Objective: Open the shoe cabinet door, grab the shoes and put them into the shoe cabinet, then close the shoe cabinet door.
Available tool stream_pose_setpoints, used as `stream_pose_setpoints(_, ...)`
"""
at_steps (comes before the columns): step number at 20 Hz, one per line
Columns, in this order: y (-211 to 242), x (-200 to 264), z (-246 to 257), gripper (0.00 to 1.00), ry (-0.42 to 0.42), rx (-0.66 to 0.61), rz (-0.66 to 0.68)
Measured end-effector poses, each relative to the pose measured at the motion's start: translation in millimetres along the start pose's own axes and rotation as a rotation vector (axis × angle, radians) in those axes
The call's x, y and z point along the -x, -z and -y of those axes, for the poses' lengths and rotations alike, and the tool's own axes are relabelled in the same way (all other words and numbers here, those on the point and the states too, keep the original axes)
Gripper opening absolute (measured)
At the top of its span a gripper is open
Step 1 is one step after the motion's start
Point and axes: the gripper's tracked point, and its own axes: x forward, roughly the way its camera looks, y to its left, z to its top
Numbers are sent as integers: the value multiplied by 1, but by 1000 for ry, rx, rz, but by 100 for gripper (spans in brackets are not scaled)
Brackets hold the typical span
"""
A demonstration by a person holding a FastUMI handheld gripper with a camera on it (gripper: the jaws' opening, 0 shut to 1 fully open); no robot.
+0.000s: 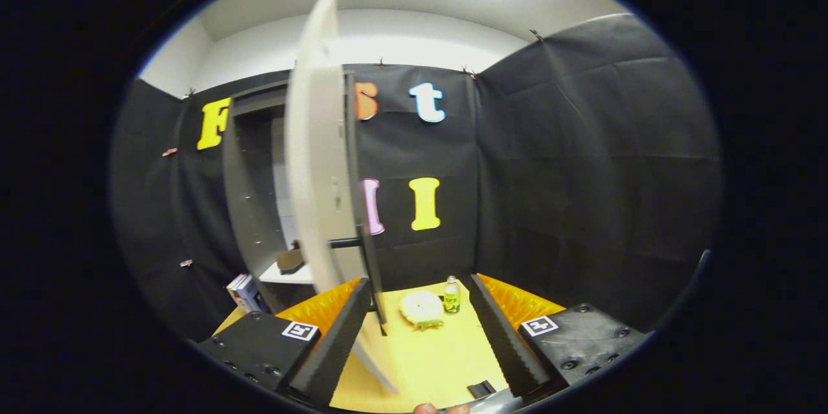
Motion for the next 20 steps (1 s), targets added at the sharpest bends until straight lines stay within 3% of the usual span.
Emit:
stream_pose_setpoints(5,6,-44,-10,98,-16,9,-21)
stream_pose_setpoints(10,8,-36,-24,97,14,39,-22)
stream_pose_setpoints(20,18,-11,-103,97,33,54,15)
